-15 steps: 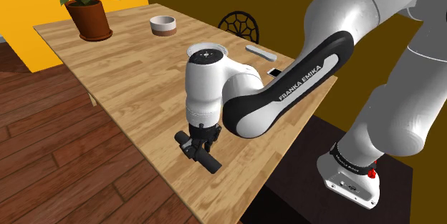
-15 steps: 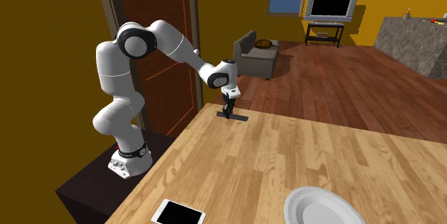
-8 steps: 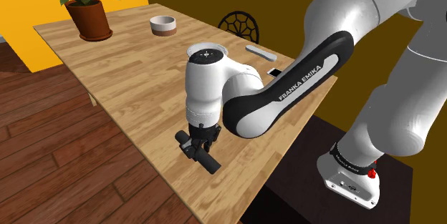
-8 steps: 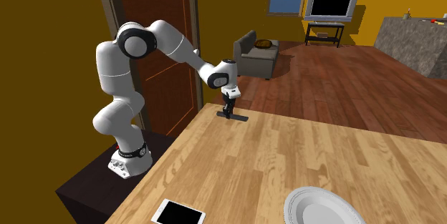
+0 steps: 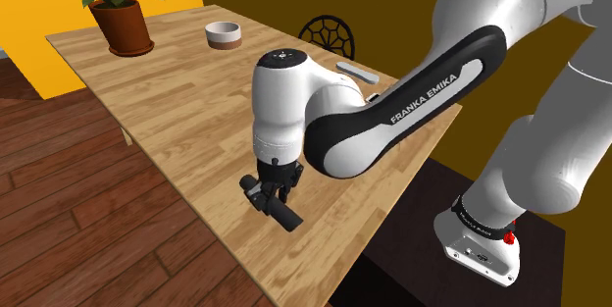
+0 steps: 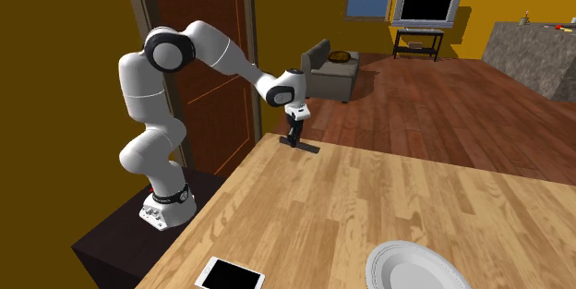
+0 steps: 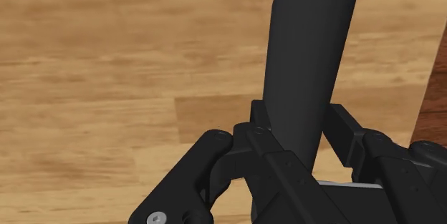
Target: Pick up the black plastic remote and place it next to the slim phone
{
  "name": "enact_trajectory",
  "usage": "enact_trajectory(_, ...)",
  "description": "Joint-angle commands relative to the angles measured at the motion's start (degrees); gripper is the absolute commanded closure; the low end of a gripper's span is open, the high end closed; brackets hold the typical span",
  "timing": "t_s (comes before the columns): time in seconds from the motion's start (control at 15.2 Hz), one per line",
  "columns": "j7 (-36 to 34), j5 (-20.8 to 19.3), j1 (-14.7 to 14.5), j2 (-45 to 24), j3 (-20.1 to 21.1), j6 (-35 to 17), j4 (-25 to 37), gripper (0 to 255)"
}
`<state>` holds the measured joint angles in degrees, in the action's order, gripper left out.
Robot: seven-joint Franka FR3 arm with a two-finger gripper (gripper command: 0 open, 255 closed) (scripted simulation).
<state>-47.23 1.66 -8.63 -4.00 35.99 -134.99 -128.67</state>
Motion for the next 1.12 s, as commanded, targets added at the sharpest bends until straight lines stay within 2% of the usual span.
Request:
enact_trajectory(0.0,0.5,0.8,0.1,1.1,0.1,1.5,0.6,255)
enact_trajectory(0.59,2.4,3.8,0.5,5.3,0.0,8.2,3.7,255)
enact_trajectory(1.06,15.8,12.6,2.1,19.1,-6.0,8.5,-9.3,255)
